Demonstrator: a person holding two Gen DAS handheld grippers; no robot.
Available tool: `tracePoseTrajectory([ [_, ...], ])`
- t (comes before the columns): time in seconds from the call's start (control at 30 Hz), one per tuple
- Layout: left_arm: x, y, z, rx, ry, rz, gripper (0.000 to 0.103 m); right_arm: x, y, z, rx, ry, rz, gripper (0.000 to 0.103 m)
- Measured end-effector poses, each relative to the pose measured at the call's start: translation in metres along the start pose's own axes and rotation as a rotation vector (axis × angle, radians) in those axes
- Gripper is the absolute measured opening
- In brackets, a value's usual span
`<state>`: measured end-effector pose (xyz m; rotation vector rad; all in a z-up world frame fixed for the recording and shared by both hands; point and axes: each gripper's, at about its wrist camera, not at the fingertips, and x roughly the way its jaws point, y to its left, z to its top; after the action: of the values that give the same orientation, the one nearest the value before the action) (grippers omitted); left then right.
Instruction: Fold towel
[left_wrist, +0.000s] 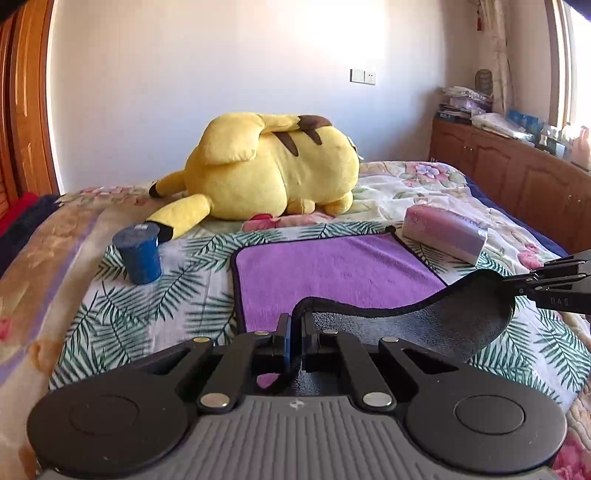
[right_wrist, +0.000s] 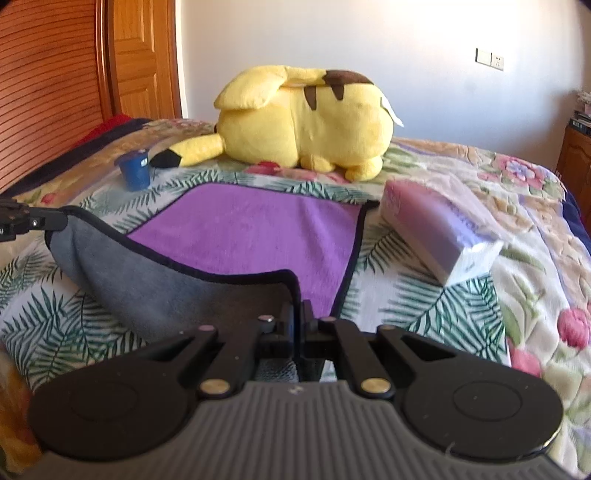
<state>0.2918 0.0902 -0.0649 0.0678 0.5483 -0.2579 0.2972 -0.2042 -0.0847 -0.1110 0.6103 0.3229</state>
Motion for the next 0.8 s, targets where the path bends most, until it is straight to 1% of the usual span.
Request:
tracePoseTrajectory([
  [0.17, 0.010, 0.002, 0.014, 0.023, -0.002, -0.005, 0.000, 0.004, -0.004, 0.013, -0.011, -0.025, 0.003, 0.003],
  [0.43, 0.028, 0.006, 0.034, 0.063, 0.008, -0.007, 0.000, 0.015, -0.012, 0.025, -0.035, -0.033, -0.010, 0.003],
  [0.6, 0.040, 0.012, 0.048, 0.069, 0.012, -0.005, 0.000, 0.022, -0.012, 0.033, -0.065, -0.040, -0.022, 0.003],
  [0.8, 0.053, 0.016, 0.065, 0.080, 0.003, 0.002, 0.000, 0.031, -0.015, 0.050, -0.083, -0.058, -0.039, 0.003],
])
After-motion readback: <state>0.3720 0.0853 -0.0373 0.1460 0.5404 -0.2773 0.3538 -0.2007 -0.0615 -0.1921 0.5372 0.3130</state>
